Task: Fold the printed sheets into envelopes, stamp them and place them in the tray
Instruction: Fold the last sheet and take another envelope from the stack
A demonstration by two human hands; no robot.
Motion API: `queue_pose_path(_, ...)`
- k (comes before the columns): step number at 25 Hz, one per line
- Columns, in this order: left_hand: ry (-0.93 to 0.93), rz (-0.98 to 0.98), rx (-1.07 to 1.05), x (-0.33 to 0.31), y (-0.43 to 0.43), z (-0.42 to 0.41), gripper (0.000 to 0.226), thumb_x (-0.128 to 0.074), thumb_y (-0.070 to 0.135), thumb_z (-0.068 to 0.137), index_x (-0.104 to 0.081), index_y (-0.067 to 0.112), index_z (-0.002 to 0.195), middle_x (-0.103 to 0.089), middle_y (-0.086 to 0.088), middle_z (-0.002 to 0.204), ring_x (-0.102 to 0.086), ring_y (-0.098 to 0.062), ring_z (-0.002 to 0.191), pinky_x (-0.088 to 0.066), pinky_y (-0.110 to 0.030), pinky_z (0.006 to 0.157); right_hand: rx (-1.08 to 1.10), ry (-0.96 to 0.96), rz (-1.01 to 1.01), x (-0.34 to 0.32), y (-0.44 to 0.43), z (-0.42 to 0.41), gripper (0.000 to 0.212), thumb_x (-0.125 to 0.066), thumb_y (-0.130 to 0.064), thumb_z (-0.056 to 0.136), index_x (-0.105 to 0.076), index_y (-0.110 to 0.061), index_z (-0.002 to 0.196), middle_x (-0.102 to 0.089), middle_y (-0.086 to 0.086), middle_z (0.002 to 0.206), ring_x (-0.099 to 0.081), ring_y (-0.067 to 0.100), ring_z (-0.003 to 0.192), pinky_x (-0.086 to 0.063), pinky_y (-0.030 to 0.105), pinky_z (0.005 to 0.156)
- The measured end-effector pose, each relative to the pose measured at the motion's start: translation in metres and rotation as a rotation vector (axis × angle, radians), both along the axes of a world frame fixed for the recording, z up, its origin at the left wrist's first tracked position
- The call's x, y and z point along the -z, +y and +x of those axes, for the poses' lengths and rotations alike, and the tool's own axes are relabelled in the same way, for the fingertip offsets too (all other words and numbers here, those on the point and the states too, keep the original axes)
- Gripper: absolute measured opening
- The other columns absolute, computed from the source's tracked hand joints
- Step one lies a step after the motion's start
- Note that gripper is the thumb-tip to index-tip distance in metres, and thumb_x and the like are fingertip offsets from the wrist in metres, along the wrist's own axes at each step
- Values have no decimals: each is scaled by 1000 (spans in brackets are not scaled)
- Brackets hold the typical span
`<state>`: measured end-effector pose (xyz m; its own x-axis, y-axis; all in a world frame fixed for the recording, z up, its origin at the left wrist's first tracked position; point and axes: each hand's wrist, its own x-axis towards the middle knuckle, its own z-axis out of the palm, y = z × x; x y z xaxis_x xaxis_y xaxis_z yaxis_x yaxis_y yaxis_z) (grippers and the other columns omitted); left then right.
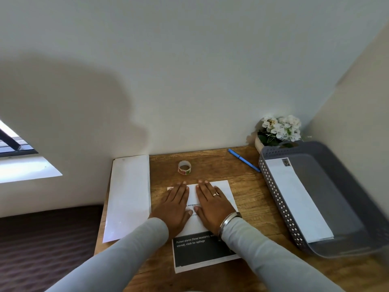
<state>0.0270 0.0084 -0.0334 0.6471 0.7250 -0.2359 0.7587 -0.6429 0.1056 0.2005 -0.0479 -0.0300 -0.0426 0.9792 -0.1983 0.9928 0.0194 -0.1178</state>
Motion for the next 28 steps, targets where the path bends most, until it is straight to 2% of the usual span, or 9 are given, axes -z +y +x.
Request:
queue_pose_path(3,-5,26,2,6,1,-2,80,-14,64,98,11,17,158,17,-3,165,15,-21,152,11,-36,118,48,-30,-10,0,-3,22,71,-15,-52,100,0,-15,159,3,6,168,2,22,154,-4,41,124)
queue_pose_path(7,-30,34,-60,11,4,-9,90,4,71,87,11,16,158,17,-3,165,15,-22,152,8,-38,120,138,-36,-31,-5,-11,60,69,-20,-51,103,2,-17,159,5,2,168,3,22,154,-6,44,124)
queue_pose_path(9,-38,34,-115,12,6,-12,89,5,71,88,10,16,158,15,-3,166,14,-23,152,5,-40,122,155,-36,-38,-7,-12,67,68,-22,-50,103,0,-18,159,3,1,168,1,22,154,-8,44,125)
queue_pose_path(14,-54,37,-165,-1,14,-14,71,-27,52,103,-2,16,159,1,-2,168,2,-25,154,-4,-40,122,180,21,-56,-20,-3,72,67,-37,-51,101,-17,-23,158,-12,-4,167,-11,22,152,-18,46,122)
queue_pose_path(16,-57,65,-144,-11,22,-16,71,-39,54,100,-18,18,158,-16,-2,165,-14,-26,151,-18,-40,121,154,-4,-58,-29,3,75,68,-47,-53,97,-25,-26,155,-22,-3,163,-23,26,148,-28,49,117)
queue_pose_path(19,-50,53,-84,-26,39,-13,69,-56,58,90,-40,23,147,-37,1,151,-32,-26,138,-34,-41,113,98,-8,-97,-41,16,76,76,-59,-51,90,-22,-31,154,-29,2,158,-32,32,142,-36,51,113)
queue_pose_path(21,0,19,-55,-32,46,-8,69,-62,57,87,-40,25,145,-39,-2,148,-34,-28,136,-36,-45,112,73,17,-143,-45,23,74,78,-64,-46,89,-24,-32,154,-29,4,159,-32,34,142,-37,50,112)
queue_pose_path(24,52,-67,-66,-37,53,0,73,-68,53,85,-37,26,147,-34,-4,153,-30,-31,140,-31,-50,115,102,36,-220,-47,32,73,78,-69,-42,87,-28,-34,153,-27,3,160,-31,34,143,-39,48,113)
queue_pose_path(28,94,-126,-95,-37,59,5,77,-73,55,80,-39,28,143,-35,-2,153,-29,-31,141,-31,-53,115,145,77,-283,-53,41,71,67,-74,-38,83,-41,-35,142,-38,2,151,-37,31,138,-41,43,109)
